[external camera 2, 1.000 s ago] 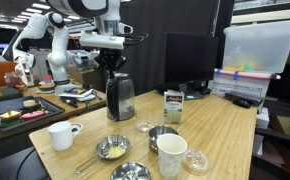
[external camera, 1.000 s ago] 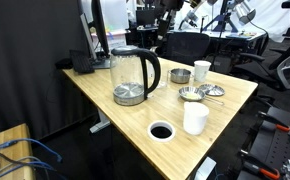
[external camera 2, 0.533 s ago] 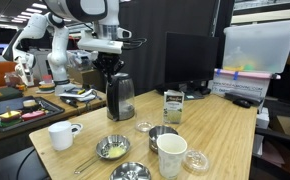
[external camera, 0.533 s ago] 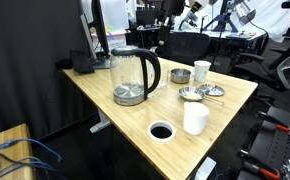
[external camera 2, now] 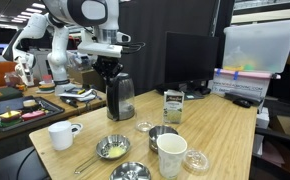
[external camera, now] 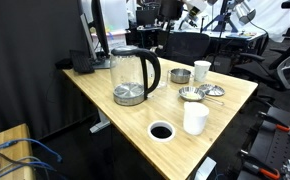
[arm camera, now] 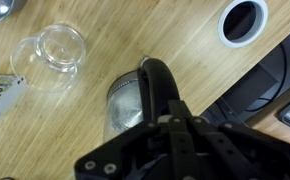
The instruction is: Push the button on the handle to open the lid
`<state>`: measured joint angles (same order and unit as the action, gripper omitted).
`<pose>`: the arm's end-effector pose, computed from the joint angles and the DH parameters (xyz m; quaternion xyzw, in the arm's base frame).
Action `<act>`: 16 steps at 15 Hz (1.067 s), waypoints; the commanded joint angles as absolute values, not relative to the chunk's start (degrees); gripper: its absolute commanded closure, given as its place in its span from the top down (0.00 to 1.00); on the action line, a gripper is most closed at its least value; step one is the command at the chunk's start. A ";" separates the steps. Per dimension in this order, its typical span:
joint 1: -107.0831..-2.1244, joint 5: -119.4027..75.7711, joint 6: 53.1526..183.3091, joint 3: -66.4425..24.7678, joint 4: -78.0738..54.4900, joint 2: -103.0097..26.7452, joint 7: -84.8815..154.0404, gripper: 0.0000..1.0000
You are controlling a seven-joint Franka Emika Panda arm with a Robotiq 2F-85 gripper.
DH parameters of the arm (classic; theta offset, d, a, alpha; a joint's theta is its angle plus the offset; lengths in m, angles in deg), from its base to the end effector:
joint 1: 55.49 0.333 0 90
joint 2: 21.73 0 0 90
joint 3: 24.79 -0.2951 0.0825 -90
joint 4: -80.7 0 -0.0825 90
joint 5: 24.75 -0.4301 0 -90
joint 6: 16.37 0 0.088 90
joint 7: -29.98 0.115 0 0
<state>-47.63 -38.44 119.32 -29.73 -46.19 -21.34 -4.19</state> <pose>0.5655 0.1327 0.3400 -0.9389 -0.3226 -0.0948 0.0732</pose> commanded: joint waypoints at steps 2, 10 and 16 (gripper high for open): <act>-47.99 -39.37 120.18 -30.64 -44.14 -23.01 -5.37 0.00; -48.36 -39.52 120.00 -30.66 -43.13 -23.97 -5.51 0.00; -48.52 -40.71 120.17 -30.71 -43.14 -25.24 -5.66 0.00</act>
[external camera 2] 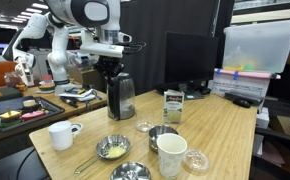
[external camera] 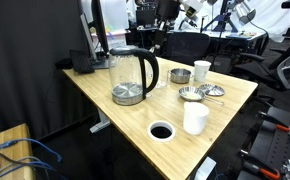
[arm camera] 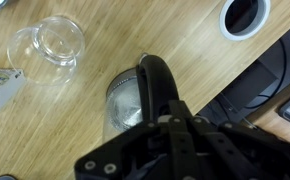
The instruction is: Push the button on the handle to open the lid
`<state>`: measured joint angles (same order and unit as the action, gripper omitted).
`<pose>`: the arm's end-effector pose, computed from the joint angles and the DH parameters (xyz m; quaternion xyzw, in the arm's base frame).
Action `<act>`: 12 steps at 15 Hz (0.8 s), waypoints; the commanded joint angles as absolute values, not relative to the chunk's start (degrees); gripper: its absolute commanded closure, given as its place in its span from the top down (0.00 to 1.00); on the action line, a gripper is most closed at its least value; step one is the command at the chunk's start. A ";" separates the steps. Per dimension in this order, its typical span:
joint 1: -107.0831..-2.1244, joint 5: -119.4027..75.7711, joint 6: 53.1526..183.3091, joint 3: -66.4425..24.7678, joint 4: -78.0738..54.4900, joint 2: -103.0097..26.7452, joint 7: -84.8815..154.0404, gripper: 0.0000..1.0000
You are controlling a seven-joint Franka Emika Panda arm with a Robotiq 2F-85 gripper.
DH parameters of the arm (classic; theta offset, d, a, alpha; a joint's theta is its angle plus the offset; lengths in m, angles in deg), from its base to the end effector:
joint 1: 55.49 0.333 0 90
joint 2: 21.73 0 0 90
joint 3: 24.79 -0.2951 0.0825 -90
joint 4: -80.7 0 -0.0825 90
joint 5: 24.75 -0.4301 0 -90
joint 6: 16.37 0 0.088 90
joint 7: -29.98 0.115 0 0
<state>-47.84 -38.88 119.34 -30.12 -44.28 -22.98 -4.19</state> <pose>0.5746 0.1368 0.3401 -0.9387 -0.3215 -0.0978 0.0772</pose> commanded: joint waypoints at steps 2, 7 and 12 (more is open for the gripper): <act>-48.68 -41.40 120.55 -30.77 -42.69 -26.44 -5.83 0.00; -49.15 -43.57 121.69 -31.61 -39.15 -31.86 -6.53 0.00; -51.05 -43.18 121.79 -33.60 -34.48 -37.62 -6.18 0.00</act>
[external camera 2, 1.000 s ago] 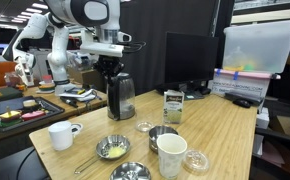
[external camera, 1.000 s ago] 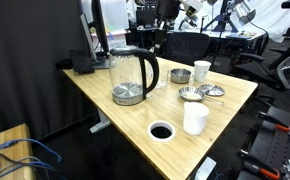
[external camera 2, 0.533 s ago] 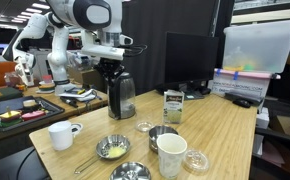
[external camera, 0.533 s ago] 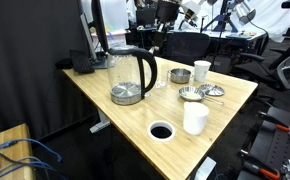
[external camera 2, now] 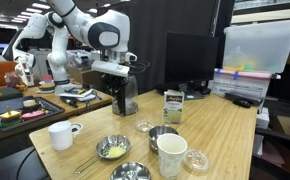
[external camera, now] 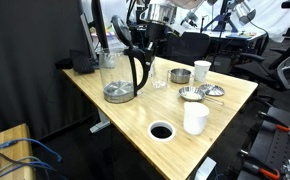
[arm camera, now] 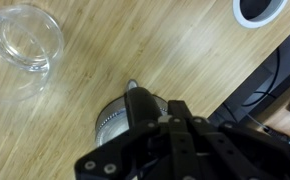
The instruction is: Push the button on the handle to open the lid
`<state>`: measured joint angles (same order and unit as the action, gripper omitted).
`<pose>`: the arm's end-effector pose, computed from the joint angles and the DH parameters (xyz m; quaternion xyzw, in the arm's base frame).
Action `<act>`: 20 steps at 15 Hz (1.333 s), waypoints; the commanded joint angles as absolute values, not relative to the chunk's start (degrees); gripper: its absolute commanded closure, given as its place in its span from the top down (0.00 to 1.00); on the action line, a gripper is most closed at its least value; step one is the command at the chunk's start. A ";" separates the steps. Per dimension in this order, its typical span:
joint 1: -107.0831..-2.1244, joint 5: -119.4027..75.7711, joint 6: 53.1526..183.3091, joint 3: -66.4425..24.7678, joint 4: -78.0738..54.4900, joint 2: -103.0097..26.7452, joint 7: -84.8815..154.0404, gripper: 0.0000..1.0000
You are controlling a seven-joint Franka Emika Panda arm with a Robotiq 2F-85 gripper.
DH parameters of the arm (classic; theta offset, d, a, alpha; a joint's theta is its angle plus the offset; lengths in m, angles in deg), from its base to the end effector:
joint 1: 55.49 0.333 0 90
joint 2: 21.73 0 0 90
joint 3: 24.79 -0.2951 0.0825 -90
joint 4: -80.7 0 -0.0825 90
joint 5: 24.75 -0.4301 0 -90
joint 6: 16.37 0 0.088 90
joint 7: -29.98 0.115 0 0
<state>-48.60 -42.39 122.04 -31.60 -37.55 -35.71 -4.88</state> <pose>0.6071 0.1509 0.2681 -0.9436 -0.3034 -0.0742 0.1102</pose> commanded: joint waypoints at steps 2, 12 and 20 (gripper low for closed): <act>-52.24 -42.98 121.32 -33.61 -33.49 -36.94 -6.05 0.00; -57.23 -47.86 117.51 -29.07 -42.48 -19.35 -8.82 0.08; -55.55 -46.30 116.01 -26.70 -43.76 -17.58 -7.17 0.27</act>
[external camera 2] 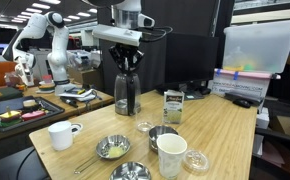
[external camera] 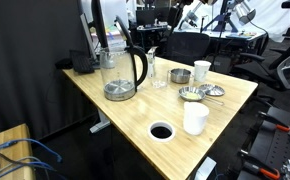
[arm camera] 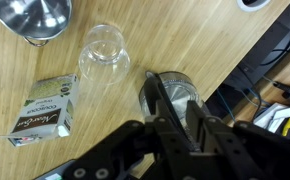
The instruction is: Push the button on the handle to open the lid
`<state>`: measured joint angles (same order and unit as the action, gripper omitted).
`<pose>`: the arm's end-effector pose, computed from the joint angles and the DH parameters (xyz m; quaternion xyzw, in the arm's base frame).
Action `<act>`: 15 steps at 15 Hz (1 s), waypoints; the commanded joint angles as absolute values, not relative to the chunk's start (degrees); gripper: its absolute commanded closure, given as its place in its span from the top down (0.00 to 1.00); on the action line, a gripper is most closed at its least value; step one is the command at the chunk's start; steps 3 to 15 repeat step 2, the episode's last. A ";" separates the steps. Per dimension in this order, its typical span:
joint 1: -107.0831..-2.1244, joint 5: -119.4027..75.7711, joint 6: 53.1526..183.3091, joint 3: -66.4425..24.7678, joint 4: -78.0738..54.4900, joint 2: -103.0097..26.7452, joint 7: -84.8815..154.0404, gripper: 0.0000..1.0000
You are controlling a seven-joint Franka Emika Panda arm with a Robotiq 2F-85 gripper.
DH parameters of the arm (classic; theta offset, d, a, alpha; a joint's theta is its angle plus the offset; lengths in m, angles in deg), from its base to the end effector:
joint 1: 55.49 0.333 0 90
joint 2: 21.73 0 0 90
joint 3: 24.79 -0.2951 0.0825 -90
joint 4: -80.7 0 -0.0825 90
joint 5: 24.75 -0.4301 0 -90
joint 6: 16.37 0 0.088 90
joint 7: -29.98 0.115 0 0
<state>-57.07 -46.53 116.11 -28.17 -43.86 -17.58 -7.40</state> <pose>0.5841 0.0279 0.3941 -0.9579 -0.2219 -0.1443 0.1111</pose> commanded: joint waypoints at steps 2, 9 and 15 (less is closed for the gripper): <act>-55.55 -46.30 116.01 -26.70 -43.76 -17.57 -7.17 0.27; -55.55 -46.30 116.01 -26.70 -43.76 -17.57 -7.17 0.27; -55.55 -46.30 116.01 -26.70 -43.76 -17.57 -7.17 0.27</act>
